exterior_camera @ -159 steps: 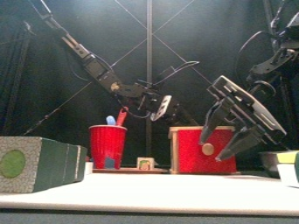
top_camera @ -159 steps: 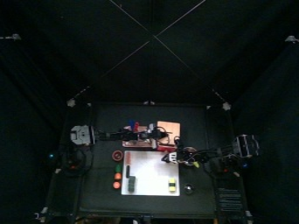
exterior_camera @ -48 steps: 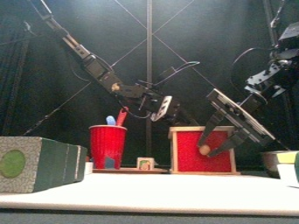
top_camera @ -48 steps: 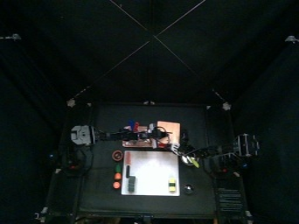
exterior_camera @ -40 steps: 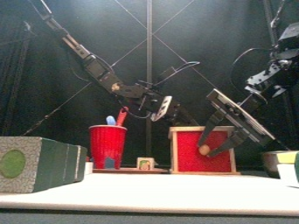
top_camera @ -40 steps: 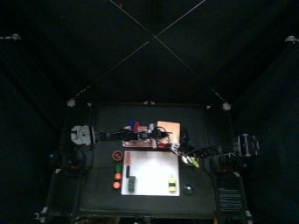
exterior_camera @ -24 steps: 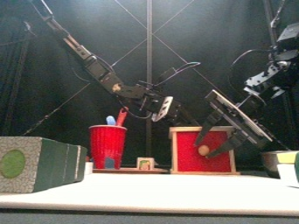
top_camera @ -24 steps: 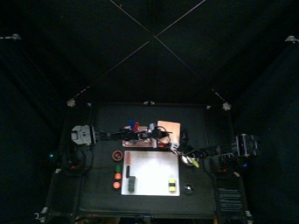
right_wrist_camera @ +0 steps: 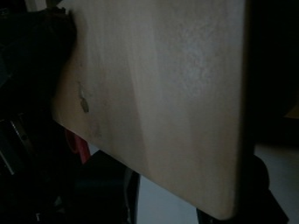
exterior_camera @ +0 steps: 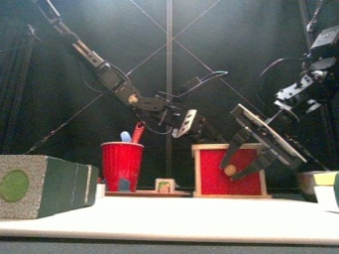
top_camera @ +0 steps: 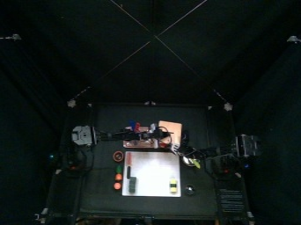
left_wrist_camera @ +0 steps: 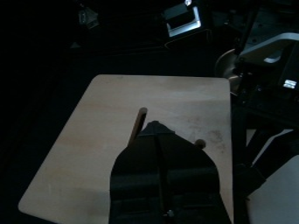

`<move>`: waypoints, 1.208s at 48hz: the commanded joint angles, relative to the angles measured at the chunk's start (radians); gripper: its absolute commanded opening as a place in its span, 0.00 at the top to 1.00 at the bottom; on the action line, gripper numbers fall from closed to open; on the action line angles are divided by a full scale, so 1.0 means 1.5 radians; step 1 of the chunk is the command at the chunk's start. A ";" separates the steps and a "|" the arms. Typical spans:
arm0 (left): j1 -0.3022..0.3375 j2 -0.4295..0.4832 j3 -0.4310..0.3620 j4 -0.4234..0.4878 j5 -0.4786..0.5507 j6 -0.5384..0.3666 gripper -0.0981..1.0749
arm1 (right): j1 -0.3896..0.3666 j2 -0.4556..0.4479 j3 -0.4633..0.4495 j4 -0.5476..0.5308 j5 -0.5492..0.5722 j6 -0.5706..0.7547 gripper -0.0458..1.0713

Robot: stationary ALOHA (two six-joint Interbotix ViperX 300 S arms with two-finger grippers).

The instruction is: Open drawer

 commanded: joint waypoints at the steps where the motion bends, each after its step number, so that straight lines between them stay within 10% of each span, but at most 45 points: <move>1: 0.004 0.007 0.006 0.000 0.020 0.000 0.92 | -0.004 -0.010 -0.010 0.000 -0.012 0.000 0.39; 58: 0.008 0.016 0.002 -0.018 0.020 -0.002 0.92 | 0.164 -0.002 -0.038 0.124 -0.042 -0.003 0.39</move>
